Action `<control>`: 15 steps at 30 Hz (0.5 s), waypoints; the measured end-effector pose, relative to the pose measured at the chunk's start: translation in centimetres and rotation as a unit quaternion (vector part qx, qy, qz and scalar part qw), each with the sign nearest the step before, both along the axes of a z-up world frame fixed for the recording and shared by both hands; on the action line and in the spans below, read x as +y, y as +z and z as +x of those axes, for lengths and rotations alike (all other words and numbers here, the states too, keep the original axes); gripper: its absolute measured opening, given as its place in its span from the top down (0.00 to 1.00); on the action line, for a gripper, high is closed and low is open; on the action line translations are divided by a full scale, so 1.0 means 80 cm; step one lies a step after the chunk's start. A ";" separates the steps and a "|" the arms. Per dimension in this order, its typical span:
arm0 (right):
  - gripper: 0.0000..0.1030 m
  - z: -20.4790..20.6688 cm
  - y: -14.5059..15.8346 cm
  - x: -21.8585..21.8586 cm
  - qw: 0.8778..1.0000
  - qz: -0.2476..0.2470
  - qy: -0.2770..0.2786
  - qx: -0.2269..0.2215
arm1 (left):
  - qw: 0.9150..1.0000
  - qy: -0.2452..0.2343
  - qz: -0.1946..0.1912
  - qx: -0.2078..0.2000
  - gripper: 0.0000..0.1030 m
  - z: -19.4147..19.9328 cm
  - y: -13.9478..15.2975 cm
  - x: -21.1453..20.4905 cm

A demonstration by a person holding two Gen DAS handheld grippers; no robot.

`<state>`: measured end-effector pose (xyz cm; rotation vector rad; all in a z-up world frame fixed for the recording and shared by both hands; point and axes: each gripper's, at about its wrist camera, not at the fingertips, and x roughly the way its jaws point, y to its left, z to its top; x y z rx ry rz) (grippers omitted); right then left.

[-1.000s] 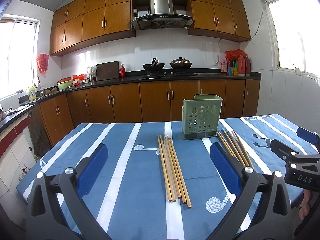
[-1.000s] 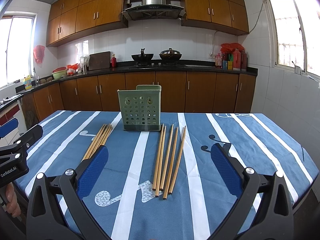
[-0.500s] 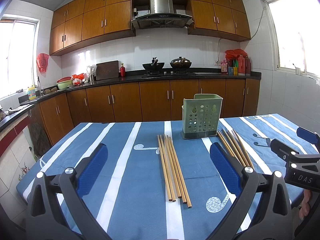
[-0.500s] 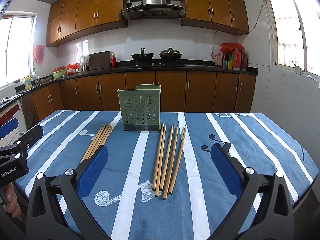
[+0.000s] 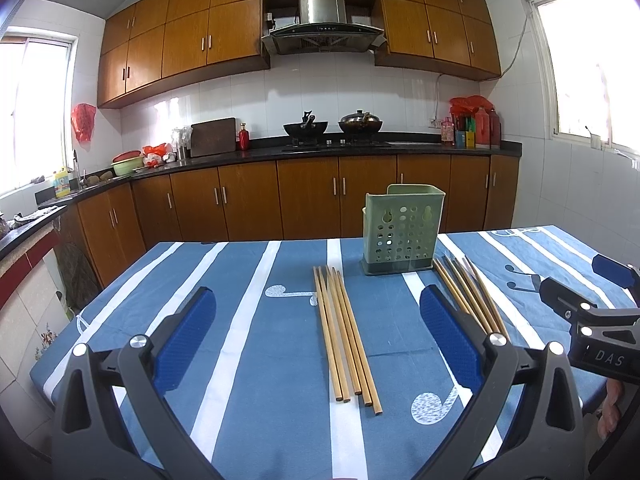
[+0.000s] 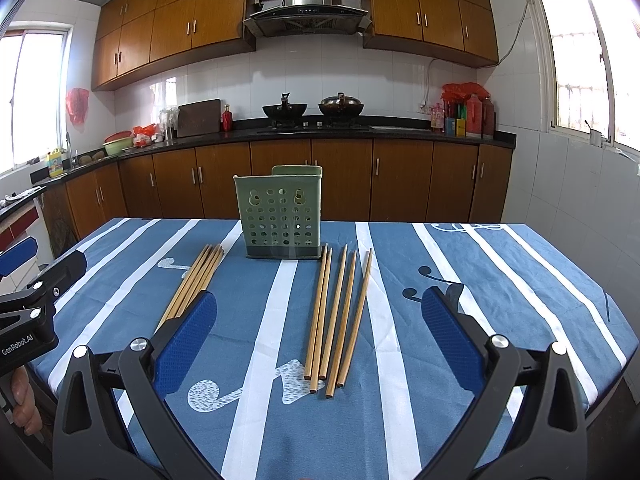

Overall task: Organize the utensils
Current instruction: 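Lower the left tool onto a wooden chopstick and close it while the right tool grasps another chopstick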

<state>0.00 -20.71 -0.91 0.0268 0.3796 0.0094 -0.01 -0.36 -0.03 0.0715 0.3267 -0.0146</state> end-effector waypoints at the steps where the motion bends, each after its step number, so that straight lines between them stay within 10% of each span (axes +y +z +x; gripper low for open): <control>1: 0.02 0.001 0.001 -0.001 1.000 0.000 0.000 0.001 | 1.000 0.000 0.000 0.001 0.04 -0.001 -0.003 0.001; 15: 0.07 0.046 -0.040 -0.038 0.993 0.055 -0.036 0.099 | 0.997 0.026 -0.014 0.073 0.04 0.030 -0.034 0.017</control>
